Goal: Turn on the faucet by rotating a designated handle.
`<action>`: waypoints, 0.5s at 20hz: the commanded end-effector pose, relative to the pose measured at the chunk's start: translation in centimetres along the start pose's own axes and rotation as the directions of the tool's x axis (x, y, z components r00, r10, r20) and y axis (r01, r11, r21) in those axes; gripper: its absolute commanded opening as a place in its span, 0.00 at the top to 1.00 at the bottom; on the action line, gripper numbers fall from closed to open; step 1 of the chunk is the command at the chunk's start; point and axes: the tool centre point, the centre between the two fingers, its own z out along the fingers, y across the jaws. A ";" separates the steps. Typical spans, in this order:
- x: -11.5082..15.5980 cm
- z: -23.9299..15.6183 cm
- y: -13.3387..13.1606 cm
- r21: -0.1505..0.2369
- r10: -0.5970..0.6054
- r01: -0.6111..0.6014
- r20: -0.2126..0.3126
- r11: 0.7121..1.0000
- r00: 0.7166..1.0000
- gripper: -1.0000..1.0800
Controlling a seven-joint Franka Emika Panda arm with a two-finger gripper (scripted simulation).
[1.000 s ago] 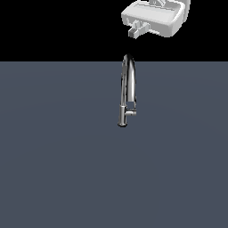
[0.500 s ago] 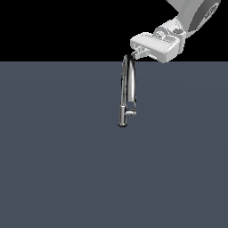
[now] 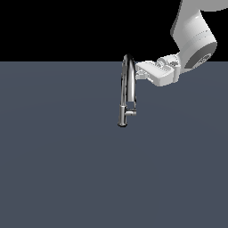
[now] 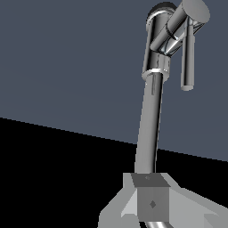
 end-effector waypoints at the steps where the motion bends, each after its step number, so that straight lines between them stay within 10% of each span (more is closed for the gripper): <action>1: 2.1 0.2 -0.1 0.043 0.042 -0.044 0.048 0.998 0.998 1.00; 10: 8.1 1.5 0.3 0.156 0.153 -0.184 0.193 0.970 0.969 1.00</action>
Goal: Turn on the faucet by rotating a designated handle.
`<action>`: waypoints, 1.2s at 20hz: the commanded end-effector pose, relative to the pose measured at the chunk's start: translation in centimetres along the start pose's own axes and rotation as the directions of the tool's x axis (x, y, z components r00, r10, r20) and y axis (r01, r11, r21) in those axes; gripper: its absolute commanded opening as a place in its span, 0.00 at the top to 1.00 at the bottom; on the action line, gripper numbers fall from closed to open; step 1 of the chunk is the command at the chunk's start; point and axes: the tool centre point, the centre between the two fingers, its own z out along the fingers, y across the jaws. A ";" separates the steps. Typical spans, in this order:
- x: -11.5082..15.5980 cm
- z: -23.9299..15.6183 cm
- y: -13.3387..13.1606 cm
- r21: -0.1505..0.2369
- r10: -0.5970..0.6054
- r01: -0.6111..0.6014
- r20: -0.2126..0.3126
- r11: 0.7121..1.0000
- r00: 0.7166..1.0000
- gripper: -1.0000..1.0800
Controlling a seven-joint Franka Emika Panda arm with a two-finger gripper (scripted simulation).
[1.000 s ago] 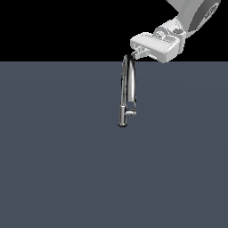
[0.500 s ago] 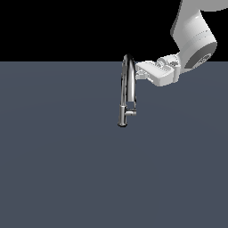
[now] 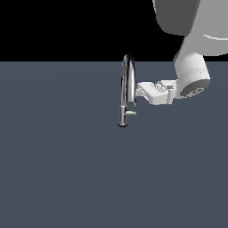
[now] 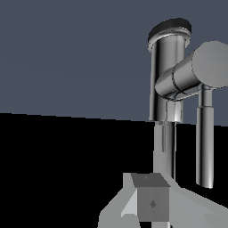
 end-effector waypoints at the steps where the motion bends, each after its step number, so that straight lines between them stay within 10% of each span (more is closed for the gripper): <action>1: 1.3 0.2 -0.1 0.029 0.027 -0.028 0.030 0.999 0.999 1.00; 24: 2.3 0.6 1.3 0.056 0.053 -0.057 0.061 0.997 0.997 1.00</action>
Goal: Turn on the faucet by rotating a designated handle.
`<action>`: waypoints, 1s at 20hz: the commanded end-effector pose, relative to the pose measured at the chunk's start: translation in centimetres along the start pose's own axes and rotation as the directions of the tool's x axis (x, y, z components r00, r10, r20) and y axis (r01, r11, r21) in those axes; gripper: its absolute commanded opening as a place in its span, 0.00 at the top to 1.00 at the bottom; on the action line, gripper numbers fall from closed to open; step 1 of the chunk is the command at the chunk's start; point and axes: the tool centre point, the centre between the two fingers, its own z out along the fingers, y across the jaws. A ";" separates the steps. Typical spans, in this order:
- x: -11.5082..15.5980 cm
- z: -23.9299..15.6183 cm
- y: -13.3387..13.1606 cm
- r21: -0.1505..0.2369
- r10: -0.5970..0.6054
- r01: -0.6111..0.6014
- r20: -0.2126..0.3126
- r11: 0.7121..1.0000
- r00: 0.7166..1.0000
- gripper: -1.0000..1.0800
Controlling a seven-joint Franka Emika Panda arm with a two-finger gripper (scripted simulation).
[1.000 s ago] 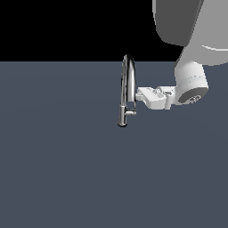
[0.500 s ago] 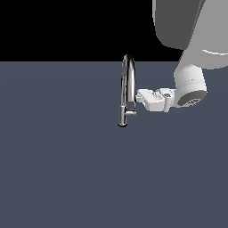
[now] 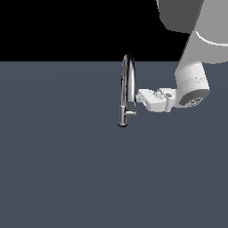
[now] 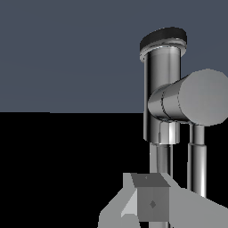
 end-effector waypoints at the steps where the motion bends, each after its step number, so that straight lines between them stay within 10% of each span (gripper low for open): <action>1: -0.1 0.0 0.4 0.000 0.000 0.000 0.000 1.000 1.000 1.00; 20: -0.4 0.5 3.5 -0.003 -0.001 0.001 0.002 1.000 1.000 1.00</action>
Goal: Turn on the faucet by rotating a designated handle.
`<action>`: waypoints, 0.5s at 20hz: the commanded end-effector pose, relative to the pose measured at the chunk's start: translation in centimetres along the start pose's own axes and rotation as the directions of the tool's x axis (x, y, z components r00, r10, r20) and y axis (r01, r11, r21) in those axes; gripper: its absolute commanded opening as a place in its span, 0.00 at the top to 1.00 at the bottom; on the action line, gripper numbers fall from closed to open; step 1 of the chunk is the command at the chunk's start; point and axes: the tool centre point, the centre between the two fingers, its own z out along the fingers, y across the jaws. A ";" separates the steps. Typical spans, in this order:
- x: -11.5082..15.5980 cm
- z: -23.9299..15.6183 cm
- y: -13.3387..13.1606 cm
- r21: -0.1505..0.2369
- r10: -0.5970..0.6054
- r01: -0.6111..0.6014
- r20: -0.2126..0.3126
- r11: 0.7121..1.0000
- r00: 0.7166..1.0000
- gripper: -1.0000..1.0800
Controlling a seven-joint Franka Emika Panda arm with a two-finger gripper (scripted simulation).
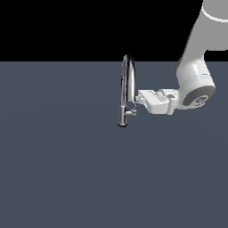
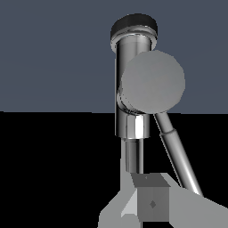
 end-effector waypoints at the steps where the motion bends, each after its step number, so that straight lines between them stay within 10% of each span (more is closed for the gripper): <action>1: 0.3 -0.1 0.7 0.000 0.003 -0.003 0.001 1.000 1.000 1.00; 10: 1.5 -0.4 3.4 0.001 0.004 -0.004 0.000 1.000 1.000 1.00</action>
